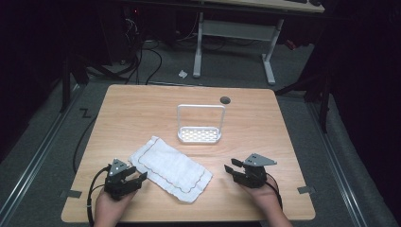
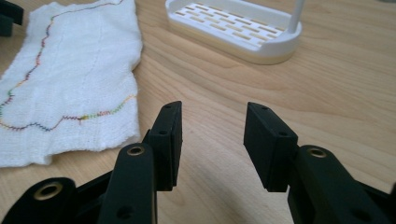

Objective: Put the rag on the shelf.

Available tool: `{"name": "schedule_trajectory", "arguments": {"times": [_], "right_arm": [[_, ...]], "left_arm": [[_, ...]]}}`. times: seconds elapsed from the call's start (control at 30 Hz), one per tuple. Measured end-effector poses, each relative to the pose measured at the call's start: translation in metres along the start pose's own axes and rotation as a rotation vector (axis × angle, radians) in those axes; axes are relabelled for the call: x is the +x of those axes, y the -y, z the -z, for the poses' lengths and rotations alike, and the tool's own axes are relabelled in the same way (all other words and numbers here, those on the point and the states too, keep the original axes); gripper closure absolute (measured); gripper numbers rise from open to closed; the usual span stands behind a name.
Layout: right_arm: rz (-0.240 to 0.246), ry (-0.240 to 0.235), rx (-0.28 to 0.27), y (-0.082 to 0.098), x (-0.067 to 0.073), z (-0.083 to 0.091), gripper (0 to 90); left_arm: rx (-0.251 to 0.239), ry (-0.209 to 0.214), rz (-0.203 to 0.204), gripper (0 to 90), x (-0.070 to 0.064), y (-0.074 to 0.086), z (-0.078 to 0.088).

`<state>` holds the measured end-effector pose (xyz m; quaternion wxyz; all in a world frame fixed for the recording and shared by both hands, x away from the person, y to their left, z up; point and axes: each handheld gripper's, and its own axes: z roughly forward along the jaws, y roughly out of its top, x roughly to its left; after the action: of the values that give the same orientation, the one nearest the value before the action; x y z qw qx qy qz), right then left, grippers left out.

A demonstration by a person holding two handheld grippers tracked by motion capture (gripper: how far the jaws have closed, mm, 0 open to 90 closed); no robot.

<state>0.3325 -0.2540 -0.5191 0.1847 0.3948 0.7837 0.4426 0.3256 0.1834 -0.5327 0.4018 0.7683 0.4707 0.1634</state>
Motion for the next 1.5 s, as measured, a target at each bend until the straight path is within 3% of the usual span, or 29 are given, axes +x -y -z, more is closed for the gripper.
{"name": "schedule_trajectory", "arguments": {"times": [0.23,0.43,0.53,0.63,0.7,0.73,0.77,0.87,0.97,1.07,1.2,1.37,1.47,1.5], "right_arm": [[0.018,0.004,0.02,-0.001,0.006,-0.004,60.0],[0.021,0.0,0.04,-0.001,0.012,-0.01,64.5],[0.045,-0.015,0.048,-0.005,0.02,-0.015,69.1],[0.055,-0.058,0.048,-0.018,0.029,-0.023,80.9],[0.087,-0.073,0.052,-0.029,0.038,-0.034,90.0],[0.087,-0.073,0.052,-0.029,0.038,-0.034,90.0],[0.124,-0.07,0.077,-0.037,0.046,-0.051,90.0],[0.121,-0.07,0.14,-0.037,0.047,-0.072,90.0],[0.128,-0.068,0.173,-0.028,0.048,-0.078,90.0],[0.114,-0.085,0.18,-0.024,0.049,-0.072,90.0],[0.087,-0.154,0.181,-0.001,0.066,-0.043,90.0],[0.143,-0.187,0.186,0.012,0.089,-0.024,90.0],[0.165,-0.187,0.159,0.009,0.093,-0.022,90.0],[0.172,-0.173,0.125,0.001,0.093,-0.022,90.0]], "left_arm": [[-0.007,0.021,0.009,44.5,0.001,0.0,-0.001],[-0.025,0.034,0.044,45.7,0.008,0.0,0.004],[-0.034,0.049,0.065,49.8,0.011,-0.001,0.005],[-0.024,0.057,0.068,57.8,0.011,-0.001,0.006],[-0.011,0.031,0.038,74.3,0.005,-0.003,0.009],[-0.011,0.031,0.038,80.9,0.005,-0.003,0.009],[-0.02,0.019,0.015,85.1,0.001,-0.003,0.011],[-0.033,0.027,0.012,88.8,-0.001,-0.004,0.011],[-0.025,0.053,0.006,88.5,-0.006,-0.004,0.007],[-0.019,0.059,-0.007,85.1,-0.009,-0.004,0.005],[-0.014,0.076,-0.019,81.2,-0.016,-0.003,0.003],[-0.017,0.088,-0.026,79.4,-0.021,-0.005,0.0],[-0.017,0.094,-0.026,78.3,-0.023,-0.006,-0.003],[-0.023,0.108,-0.01,78.0,-0.023,-0.008,-0.006]]}}
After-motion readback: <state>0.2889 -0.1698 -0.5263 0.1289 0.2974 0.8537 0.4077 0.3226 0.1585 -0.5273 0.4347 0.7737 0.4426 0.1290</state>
